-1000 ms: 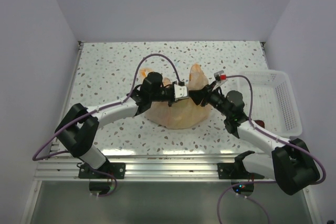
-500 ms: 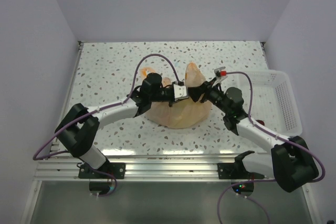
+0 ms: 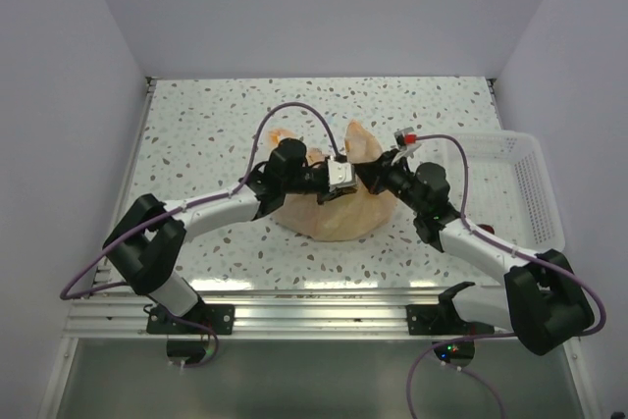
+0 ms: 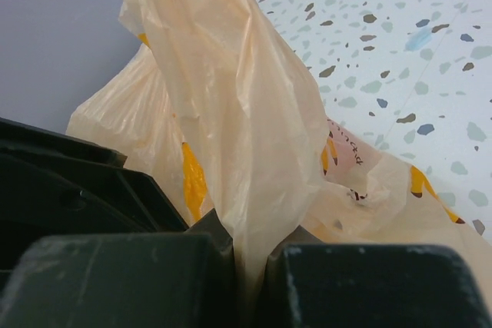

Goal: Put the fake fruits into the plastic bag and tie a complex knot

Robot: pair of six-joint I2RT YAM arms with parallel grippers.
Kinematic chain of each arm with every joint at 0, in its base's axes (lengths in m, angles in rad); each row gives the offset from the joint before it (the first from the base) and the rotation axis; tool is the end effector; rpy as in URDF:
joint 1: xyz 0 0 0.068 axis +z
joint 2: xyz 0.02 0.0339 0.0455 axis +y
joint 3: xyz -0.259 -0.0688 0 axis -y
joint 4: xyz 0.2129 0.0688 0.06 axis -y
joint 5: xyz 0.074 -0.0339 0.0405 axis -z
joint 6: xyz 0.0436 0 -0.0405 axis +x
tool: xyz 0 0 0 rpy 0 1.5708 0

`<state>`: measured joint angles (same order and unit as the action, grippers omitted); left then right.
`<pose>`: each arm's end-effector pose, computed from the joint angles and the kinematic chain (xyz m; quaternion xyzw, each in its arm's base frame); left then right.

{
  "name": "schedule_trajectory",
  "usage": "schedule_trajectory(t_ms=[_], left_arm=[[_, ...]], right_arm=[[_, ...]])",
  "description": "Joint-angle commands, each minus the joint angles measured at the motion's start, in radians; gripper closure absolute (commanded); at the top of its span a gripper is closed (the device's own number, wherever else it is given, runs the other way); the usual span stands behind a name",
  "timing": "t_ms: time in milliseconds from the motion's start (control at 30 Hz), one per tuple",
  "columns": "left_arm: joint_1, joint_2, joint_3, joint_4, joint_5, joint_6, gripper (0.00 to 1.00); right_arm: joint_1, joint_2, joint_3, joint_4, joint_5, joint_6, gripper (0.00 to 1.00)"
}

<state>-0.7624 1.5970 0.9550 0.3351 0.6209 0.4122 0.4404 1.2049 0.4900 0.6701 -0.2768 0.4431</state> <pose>0.2266 -0.2515 0.2599 0.5760 0.5396 -0.3407 0.5109 0.2150 0.1145 0.2559 -0.0944 0.7160 0.3828 0.5761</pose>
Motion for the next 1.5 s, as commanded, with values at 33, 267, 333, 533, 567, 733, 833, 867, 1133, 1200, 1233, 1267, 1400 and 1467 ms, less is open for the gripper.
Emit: schedule_trajectory(t_ms=[33,267,333,533,567,733,833,867,1133,1200,1233,1267,1400,1467], left_arm=[[0.064,-0.087,0.050,-0.051,0.019,-0.150,0.74],[0.132,-0.123,0.125,-0.083,-0.009,-0.321,0.60],[0.132,-0.079,0.158,-0.093,-0.018,-0.351,0.59],[0.133,0.018,0.241,-0.056,0.025,-0.398,0.82],[0.132,0.027,0.260,-0.051,0.034,-0.404,0.96],[0.132,0.047,0.258,0.031,0.085,-0.506,1.00],[0.132,0.050,0.248,0.071,0.085,-0.564,1.00],[0.132,0.050,0.240,0.085,0.088,-0.597,1.00],[0.130,0.044,0.240,0.179,0.114,-0.746,1.00],[0.130,0.043,0.238,0.192,0.117,-0.777,1.00],[0.130,0.037,0.235,0.197,0.120,-0.785,1.00],[0.130,0.034,0.229,0.203,0.123,-0.789,1.00],[0.132,0.003,0.244,0.149,0.077,-0.745,0.88],[0.149,-0.048,0.260,0.081,0.027,-0.699,0.57]], right_arm=[[0.000,-0.027,0.029,0.026,0.015,-0.072,1.00],[0.000,-0.028,0.002,0.101,-0.111,-0.135,1.00],[0.000,-0.028,0.002,0.111,-0.139,-0.155,1.00],[0.000,-0.021,0.012,0.121,-0.187,-0.184,1.00],[0.000,-0.012,0.016,0.120,-0.182,-0.184,1.00],[0.001,0.007,0.035,0.100,-0.121,-0.169,0.48],[0.004,0.021,0.038,0.097,-0.072,-0.152,0.45],[0.006,0.025,0.039,0.094,-0.061,-0.150,0.44],[0.024,0.054,0.038,0.085,0.054,-0.158,0.50],[0.024,0.058,0.036,0.091,0.070,-0.158,0.62],[0.027,0.058,0.036,0.089,0.076,-0.161,0.68],[0.026,0.058,0.036,0.088,0.083,-0.164,0.74],[0.027,0.048,0.033,0.076,0.067,-0.193,1.00],[0.027,0.036,0.024,0.072,0.061,-0.198,1.00]])
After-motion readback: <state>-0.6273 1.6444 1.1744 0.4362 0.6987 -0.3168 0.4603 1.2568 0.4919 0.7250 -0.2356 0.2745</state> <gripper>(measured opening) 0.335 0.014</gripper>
